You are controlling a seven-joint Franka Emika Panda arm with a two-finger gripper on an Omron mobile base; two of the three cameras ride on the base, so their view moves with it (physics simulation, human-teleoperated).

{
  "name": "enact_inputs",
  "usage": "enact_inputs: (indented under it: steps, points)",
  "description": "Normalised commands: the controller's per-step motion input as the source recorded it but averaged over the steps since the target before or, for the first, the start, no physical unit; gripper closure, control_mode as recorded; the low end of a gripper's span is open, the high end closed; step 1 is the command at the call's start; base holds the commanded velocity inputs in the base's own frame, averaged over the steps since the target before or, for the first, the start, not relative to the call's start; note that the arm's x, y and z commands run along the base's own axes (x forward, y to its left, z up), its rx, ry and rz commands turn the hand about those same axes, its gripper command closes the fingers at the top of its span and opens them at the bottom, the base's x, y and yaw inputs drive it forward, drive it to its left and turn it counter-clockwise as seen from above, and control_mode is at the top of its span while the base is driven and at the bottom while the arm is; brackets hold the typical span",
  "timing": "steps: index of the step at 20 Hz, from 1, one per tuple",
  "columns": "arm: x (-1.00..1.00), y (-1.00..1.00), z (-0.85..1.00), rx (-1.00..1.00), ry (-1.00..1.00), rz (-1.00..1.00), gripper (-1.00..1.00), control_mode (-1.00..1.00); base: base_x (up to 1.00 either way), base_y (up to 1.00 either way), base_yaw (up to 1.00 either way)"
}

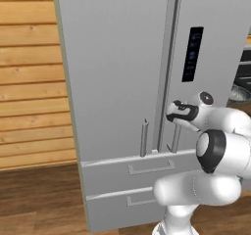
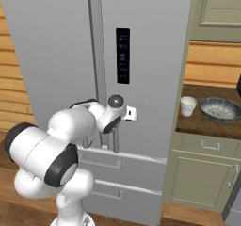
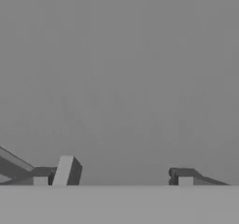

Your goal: Grab a lemon wedge from the fridge and one ice cube from the ice bowl, and put them in the glass of lemonade.

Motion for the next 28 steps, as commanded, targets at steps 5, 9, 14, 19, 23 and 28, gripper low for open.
enact_inputs:
  steps: [5, 9, 14, 19, 23, 28]
  points:
    - [-0.33, 0.00, -0.35, 0.00, 0.21, 0.00, -1.00, -1.00, 0.00, 0.00, 0.00]
    - [-0.74, 0.00, -0.24, 0.00, 0.15, 0.00, -1.00, -1.00, 0.00, 0.00, 0.00]
    - [-0.24, 0.00, -0.38, 0.00, 0.17, 0.00, -1.00, -1.00, 0.00, 0.00, 0.00]
    - [-0.01, 0.00, -0.33, 0.00, 0.18, 0.00, -1.00, -1.00, 0.00, 0.00, 0.00]
    - [-0.42, 0.00, -0.34, 0.00, 0.17, 0.01, 1.00, -1.00, 0.00, 0.00, 0.00]
    - [-0.73, -0.20, -0.33, 0.00, 0.11, 0.00, 1.00, -1.00, 0.00, 0.00, 0.00]
